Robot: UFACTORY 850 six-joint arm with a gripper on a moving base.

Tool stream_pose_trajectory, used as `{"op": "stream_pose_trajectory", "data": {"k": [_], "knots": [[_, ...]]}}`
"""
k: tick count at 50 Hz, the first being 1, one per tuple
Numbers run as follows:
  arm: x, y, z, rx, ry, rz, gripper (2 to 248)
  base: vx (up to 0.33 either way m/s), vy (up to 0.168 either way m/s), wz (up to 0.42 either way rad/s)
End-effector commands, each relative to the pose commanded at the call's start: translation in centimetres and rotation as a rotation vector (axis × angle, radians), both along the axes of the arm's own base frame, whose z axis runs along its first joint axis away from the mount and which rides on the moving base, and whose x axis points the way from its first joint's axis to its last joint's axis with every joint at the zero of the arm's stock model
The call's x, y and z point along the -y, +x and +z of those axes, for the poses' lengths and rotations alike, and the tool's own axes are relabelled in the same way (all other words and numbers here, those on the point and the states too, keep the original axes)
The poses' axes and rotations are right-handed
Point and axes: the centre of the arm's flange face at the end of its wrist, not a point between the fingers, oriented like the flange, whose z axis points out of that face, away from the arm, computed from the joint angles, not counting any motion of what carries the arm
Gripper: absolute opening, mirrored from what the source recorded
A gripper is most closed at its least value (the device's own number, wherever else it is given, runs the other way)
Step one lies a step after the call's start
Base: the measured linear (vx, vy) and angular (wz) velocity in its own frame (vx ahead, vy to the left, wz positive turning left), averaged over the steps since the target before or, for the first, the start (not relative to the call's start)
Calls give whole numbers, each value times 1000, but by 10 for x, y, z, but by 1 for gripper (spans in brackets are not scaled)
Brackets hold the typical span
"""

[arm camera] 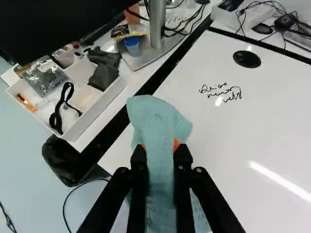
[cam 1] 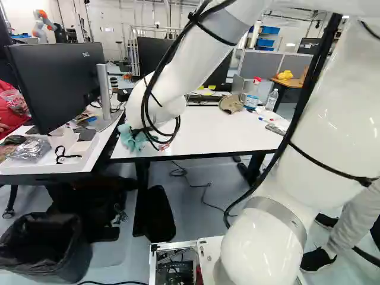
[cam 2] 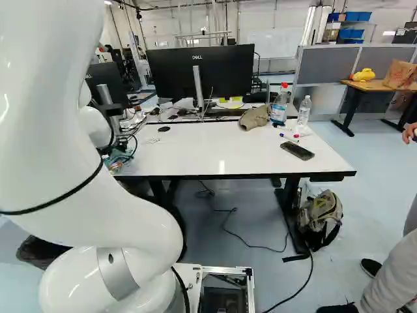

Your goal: Clean the table with the green towel

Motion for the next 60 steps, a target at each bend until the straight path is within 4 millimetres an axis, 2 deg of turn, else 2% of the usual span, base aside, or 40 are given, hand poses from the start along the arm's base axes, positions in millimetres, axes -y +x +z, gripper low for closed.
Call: {"op": "stream_pose_trajectory", "data": {"k": [30,60], "knots": [[7,-12,-12,-165,-114,9,59,0,0,0],[7,-12,-12,-165,-114,9,59,0,0,0]]}}
